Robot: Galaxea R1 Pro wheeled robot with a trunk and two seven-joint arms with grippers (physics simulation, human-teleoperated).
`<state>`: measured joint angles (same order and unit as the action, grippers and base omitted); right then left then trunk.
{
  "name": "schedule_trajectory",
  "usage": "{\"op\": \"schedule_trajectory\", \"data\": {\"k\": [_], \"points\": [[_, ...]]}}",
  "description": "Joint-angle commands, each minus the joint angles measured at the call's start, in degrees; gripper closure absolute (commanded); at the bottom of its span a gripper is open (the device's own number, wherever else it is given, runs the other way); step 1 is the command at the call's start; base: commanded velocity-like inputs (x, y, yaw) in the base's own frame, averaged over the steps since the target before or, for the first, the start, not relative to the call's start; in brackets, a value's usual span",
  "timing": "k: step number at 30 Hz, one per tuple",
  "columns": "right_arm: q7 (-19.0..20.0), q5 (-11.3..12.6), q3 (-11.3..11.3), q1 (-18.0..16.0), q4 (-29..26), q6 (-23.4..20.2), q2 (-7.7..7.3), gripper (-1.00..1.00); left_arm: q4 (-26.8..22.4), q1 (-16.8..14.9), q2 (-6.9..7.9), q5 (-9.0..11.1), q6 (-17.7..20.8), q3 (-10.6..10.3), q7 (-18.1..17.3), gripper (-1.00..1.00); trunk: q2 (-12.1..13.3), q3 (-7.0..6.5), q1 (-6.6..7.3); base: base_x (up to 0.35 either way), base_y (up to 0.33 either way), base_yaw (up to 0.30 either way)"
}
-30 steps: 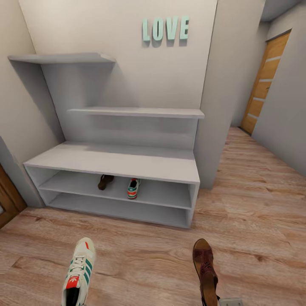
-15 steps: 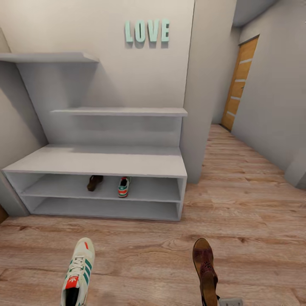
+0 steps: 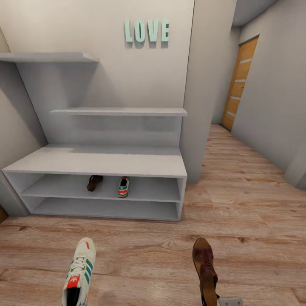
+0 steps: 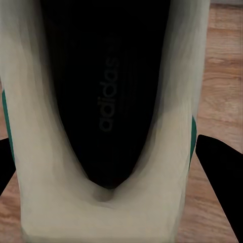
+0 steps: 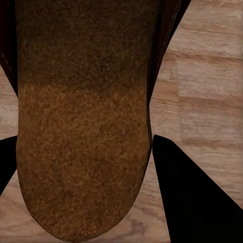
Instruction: Pick up the two gym shoes and the two sandals from the corridor floor and place them onto the hallstand (shoe rack) in the corridor, making sure they are on the rack and not on the floor. Arrange them so the two gym shoes are next to each other and the two sandals are next to each other.
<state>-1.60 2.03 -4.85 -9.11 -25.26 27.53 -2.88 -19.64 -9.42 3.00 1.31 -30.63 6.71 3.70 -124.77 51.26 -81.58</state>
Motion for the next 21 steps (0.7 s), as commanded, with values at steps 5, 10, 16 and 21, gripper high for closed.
{"op": "schedule_trajectory", "data": {"k": [5,10,16,21], "points": [[-0.2,0.35,-0.29,-0.03,-0.03,0.15,-0.21,1.0,0.04,-0.54,-0.33,0.09,0.49,-0.07,0.09,1.0,-0.02,0.05,0.01,0.0,0.0,0.0],[-0.29,0.35,-0.24,-0.03,-0.05,0.15,-0.39,1.0,-0.51,-1.77,-0.63,-0.48,3.17,-0.11,0.02,1.0,-0.02,0.05,0.01,0.0,0.0,0.0],[-0.4,0.31,0.1,-0.03,-0.08,0.22,-0.6,1.0,-0.79,-7.54,-1.11,-3.41,10.97,-0.21,-0.07,1.0,-0.02,0.05,0.01,0.0,0.0,0.0],[-0.38,0.35,3.2,-0.03,0.02,0.14,-2.99,1.0,-0.9,-12.48,-1.53,-4.79,17.82,-0.6,-1.61,1.0,-0.02,0.05,0.01,0.0,0.0,0.0]]}}
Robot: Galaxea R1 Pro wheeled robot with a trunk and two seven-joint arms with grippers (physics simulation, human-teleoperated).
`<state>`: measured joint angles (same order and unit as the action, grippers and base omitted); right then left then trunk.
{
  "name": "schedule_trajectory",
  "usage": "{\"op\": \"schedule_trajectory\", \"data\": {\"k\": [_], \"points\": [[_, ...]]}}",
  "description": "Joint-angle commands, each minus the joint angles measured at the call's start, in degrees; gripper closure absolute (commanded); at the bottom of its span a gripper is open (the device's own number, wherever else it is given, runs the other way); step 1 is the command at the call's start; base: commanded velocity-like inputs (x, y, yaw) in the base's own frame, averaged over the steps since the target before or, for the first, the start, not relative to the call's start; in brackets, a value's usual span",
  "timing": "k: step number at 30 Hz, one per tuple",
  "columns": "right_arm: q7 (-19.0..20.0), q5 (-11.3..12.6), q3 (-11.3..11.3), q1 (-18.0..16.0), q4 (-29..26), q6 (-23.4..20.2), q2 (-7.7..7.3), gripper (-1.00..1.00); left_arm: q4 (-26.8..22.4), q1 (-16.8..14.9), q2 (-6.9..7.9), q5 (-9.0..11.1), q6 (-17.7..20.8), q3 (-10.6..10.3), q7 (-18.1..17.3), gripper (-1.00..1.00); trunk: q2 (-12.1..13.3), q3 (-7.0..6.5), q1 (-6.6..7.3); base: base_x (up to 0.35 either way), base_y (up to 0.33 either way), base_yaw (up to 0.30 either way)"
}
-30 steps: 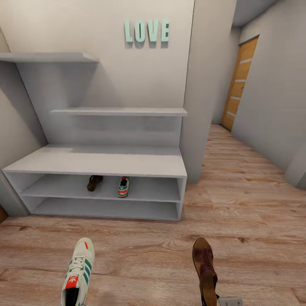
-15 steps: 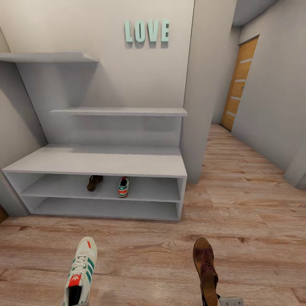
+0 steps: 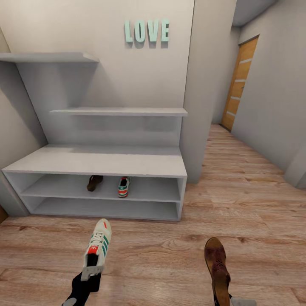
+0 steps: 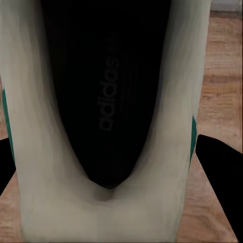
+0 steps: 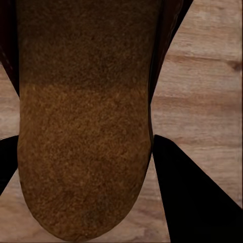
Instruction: Pick up the two gym shoes and the two sandals from the corridor floor and place them onto the hallstand (shoe rack) in the corridor, making sure they are on the rack and not on the floor. Arrange them so the two gym shoes are next to each other and the two sandals are next to each other.
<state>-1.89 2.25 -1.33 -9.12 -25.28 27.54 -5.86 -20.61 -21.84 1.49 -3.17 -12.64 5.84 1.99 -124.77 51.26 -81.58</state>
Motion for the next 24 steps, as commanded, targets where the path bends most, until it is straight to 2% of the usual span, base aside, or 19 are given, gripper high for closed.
{"op": "schedule_trajectory", "data": {"k": [1,2,3,4,5,6,7,9,11,13,17,24], "points": [[-0.08,0.16,1.42,-0.02,0.07,0.11,-0.9,1.0,0.06,-1.42,-0.34,-0.45,1.93,0.2,-0.56,1.0,-0.02,0.05,0.01,0.0,0.0,0.0],[-0.05,0.18,3.51,-0.02,0.1,0.09,-1.63,1.0,0.05,-2.79,-0.74,-0.57,4.16,0.14,-1.21,1.0,-0.02,0.05,0.01,0.0,0.0,0.0],[-0.03,0.17,4.64,-0.02,0.11,0.08,-1.91,1.0,0.05,-3.45,-0.95,-0.62,5.32,0.13,-1.47,1.0,-0.02,0.05,0.01,0.0,0.0,0.0],[0.18,0.11,8.99,-0.02,0.13,0.07,-2.57,1.0,0.05,-6.08,-1.92,-0.75,10.17,0.08,-2.11,1.0,-0.02,0.05,0.01,0.0,0.0,0.0],[0.22,0.1,9.92,-0.02,0.13,0.07,-2.66,1.0,0.05,-6.77,-2.2,-0.78,11.4,0.06,-2.19,1.0,-0.02,0.05,0.01,0.0,0.0,0.0],[0.37,0.06,12.41,-0.02,0.14,0.01,-2.98,1.0,0.04,-9.63,-3.16,-1.02,16.08,0.03,-2.39,1.0,-0.02,0.05,0.01,0.0,0.0,0.0],[0.41,0.05,13.04,-0.02,0.14,0.0,-3.07,1.0,0.04,-11.05,-3.45,-1.29,18.11,0.04,-2.43,1.0,-0.02,0.05,0.01,0.0,0.0,0.0],[0.45,0.08,13.67,-0.02,0.2,-0.02,-3.14,1.0,0.04,-13.95,-3.87,-1.74,21.57,0.04,-2.42,1.0,-0.02,0.05,0.01,0.0,0.0,0.0],[0.38,0.13,13.99,-0.02,0.02,-0.03,-3.13,1.0,0.04,-19.13,-4.64,-2.05,26.83,0.05,-1.96,1.0,-0.02,0.05,0.01,0.0,0.0,0.0],[0.34,0.14,14.02,-0.02,-0.01,-0.03,-3.12,1.0,0.04,-20.35,-4.97,-2.12,28.03,0.05,-1.86,1.0,-0.02,0.05,0.01,0.0,0.0,0.0],[0.31,0.11,13.99,-0.02,-0.03,-0.03,-3.11,1.0,0.04,-21.44,-5.16,-2.25,29.27,-0.01,-1.83,1.0,-0.02,0.05,0.01,0.0,0.0,-0.069],[0.37,-0.03,13.83,-0.02,0.02,-0.03,-3.03,1.0,-0.09,-21.37,-4.68,-2.36,29.49,-0.12,-1.78,1.0,-0.02,0.05,0.01,0.0,0.0,-0.259]]}}
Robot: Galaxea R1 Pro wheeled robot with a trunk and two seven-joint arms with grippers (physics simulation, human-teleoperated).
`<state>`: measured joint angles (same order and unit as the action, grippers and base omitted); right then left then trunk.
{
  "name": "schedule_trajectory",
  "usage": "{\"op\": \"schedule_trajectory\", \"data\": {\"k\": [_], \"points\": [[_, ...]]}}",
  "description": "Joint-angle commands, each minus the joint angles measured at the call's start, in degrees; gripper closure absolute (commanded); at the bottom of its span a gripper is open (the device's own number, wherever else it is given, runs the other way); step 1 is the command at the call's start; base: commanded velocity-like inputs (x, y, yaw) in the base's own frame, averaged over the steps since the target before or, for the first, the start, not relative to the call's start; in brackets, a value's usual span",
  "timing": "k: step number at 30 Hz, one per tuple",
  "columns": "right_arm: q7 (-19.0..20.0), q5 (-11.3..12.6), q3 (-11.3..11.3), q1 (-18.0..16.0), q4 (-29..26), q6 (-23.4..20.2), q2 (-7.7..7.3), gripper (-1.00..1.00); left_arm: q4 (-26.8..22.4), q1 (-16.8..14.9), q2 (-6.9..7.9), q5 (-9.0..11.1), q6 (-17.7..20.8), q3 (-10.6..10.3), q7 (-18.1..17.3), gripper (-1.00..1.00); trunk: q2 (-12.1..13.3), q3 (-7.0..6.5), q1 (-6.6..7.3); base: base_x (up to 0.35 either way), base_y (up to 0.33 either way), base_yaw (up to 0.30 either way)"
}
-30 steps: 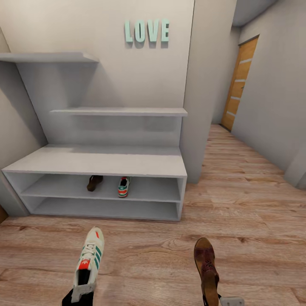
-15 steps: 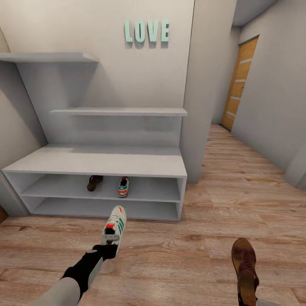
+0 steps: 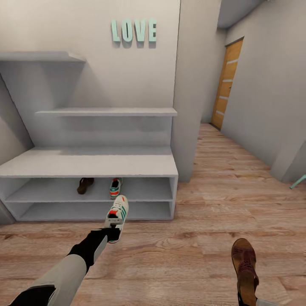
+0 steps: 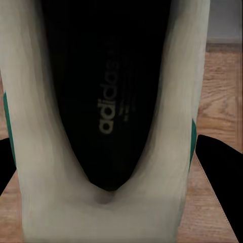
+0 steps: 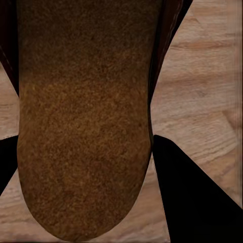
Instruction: Pick up the two gym shoes and the two sandals from the corridor floor and place them onto the hallstand (shoe rack) in the corridor, making sure they are on the rack and not on the floor. Arrange them so the two gym shoes are next to each other and the two sandals are next to each other.
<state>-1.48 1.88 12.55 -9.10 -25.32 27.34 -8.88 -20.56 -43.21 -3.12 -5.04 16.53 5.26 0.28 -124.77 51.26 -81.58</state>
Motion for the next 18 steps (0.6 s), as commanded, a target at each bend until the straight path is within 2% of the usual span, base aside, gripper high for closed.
{"op": "schedule_trajectory", "data": {"k": [1,7,11,18], "points": [[-0.04,0.33,-0.06,-0.05,0.07,0.17,0.0,1.0,-0.3,0.1,-0.03,-0.49,0.33,0.46,-0.06,1.0,-0.02,0.05,0.01,0.0,0.0,-0.272],[-0.07,0.4,-0.07,-0.05,0.09,0.17,0.1,1.0,-2.77,0.47,0.06,-0.45,0.36,0.43,-0.08,1.0,-0.02,0.05,0.01,0.0,0.0,-0.231],[-0.1,0.46,0.06,-0.05,0.05,0.17,0.18,1.0,-3.9,0.44,0.37,-0.44,0.4,1.01,-0.03,1.0,-1.22,0.6,-0.65,0.0,0.0,-0.051],[-0.1,0.33,-0.04,-0.05,0.16,0.09,0.28,1.0,-4.21,0.39,0.66,-0.46,0.44,1.33,0.96,1.0,-4.03,2.3,-2.19,0.0,0.0,-0.007]]}}
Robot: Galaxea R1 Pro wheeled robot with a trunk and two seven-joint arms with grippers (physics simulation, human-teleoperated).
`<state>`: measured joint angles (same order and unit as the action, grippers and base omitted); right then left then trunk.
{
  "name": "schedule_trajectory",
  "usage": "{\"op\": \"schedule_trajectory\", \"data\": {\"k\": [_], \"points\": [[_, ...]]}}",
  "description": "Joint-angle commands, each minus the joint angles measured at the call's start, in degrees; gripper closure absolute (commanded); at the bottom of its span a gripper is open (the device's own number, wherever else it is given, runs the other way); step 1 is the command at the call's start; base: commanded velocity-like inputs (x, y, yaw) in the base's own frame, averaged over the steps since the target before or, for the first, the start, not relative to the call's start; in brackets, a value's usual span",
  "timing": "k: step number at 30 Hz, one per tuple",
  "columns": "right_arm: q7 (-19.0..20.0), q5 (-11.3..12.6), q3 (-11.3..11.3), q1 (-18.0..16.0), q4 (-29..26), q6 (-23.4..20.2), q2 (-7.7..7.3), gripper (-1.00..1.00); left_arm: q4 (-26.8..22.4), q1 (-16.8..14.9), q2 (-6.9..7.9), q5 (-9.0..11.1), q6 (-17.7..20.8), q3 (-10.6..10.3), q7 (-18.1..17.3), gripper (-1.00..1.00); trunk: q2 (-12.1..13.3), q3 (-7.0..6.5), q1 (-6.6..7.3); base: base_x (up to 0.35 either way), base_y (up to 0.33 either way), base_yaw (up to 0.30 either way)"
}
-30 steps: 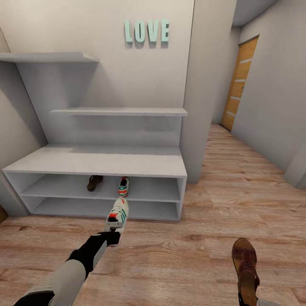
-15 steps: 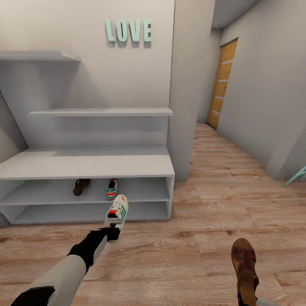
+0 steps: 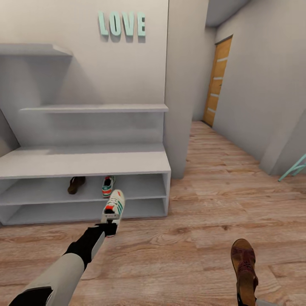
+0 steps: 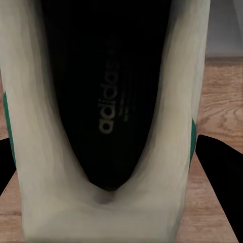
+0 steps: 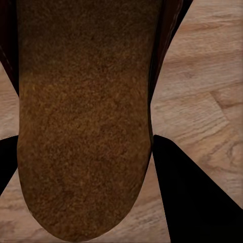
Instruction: Pick up the two gym shoes and the two sandals from the corridor floor and place them onto the hallstand (shoe rack) in the corridor, making sure they are on the rack and not on the floor. Arrange them so the two gym shoes are next to each other and the two sandals are next to each other.
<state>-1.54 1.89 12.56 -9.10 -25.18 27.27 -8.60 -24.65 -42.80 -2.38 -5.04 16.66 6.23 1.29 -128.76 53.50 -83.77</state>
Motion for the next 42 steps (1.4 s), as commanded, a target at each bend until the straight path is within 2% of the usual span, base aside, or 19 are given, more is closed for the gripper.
{"op": "schedule_trajectory", "data": {"k": [1,6,16,30,42], "points": [[-0.04,0.32,-0.07,-0.04,0.04,0.16,-0.01,1.0,-0.16,-0.05,-0.08,-0.41,0.31,0.39,0.7,1.0,-0.44,0.32,-0.21,0.0,0.0,-0.001],[-0.01,0.24,-0.15,-0.04,0.05,0.16,-0.01,1.0,-0.21,-0.21,-0.15,-0.02,0.37,0.33,2.96,1.0,-2.44,1.67,-1.31,0.0,0.0,0.0],[-0.04,0.22,-0.09,-0.04,-0.02,0.16,-0.01,1.0,-0.11,-0.2,-0.25,0.28,0.38,0.33,3.3,1.0,-6.46,4.22,-3.51,0.0,0.0,0.0],[0.04,0.05,-0.09,-0.04,-0.04,0.24,-0.01,1.0,-0.06,-0.01,-0.17,-0.08,0.14,0.18,3.7,1.0,-6.46,4.27,-3.51,0.017,0.0,0.0],[0.01,0.05,-0.08,-0.04,0.0,0.24,-0.01,1.0,-0.05,0.0,-0.17,0.08,0.05,0.23,3.74,1.0,-6.46,4.27,-3.51,0.306,0.0,0.0]]}}
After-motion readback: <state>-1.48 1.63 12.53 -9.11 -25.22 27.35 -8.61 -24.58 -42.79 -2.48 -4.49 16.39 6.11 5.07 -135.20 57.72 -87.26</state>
